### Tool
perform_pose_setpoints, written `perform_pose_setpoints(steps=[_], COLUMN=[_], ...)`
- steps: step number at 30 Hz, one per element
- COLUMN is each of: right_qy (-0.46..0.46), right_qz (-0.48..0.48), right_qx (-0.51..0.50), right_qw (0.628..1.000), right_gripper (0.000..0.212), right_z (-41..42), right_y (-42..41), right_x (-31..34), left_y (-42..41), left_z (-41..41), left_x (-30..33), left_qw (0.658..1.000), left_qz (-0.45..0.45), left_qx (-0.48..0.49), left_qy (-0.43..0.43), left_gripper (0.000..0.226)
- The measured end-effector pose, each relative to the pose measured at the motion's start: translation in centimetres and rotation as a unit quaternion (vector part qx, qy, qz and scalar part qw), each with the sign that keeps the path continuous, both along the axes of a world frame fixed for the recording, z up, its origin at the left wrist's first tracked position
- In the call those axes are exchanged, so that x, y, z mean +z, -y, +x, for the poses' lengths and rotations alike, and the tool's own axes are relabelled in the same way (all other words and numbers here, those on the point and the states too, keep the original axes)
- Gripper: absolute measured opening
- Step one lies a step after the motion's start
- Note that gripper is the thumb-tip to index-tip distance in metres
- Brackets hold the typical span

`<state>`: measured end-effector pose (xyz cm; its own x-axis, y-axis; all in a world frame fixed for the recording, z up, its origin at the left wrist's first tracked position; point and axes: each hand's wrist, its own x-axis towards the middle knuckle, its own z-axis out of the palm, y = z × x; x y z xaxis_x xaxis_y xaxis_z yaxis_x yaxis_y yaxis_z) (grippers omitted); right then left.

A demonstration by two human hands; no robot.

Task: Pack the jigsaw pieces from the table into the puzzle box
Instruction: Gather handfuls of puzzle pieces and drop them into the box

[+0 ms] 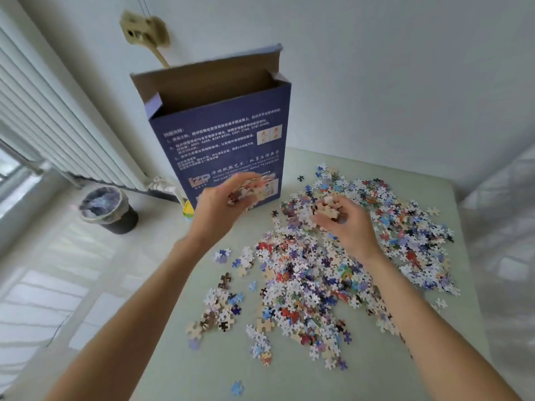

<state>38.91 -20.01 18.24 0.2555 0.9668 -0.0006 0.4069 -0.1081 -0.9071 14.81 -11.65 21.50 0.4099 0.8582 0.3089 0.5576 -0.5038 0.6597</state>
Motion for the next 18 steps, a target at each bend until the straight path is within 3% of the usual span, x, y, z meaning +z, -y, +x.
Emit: perform_pose_setpoints(steps=[3,8,13,18], right_qy=[-0.025,-0.009,0.063,0.232], right_qz=[0.084,0.178,0.253,0.273], right_qx=[0.009,0.012,0.03,0.125], right_qw=[0.996,0.984,0.965,0.925], right_gripper=[0.026,0.026,0.027,0.022], right_z=[-0.7,-1.2,-2.3,-3.5], right_y=[-3.8,-10.7,-17.3,-21.2], right_x=[4.7,10.1,13.9,14.4], left_y=[-3.8,-8.9,-13.1,-14.5], left_z=[-0.7,-1.6,-2.6,-3.1], left_x=[5.2,10.9,10.9,9.5], left_qw=[0.995,0.975,0.971,0.969], left_qz=[0.095,0.199,0.206,0.156], left_qx=[0.038,0.094,0.065,0.045], left_qy=[0.002,0.011,-0.102,-0.188], left_gripper=[0.036,0.032,0.031,0.034])
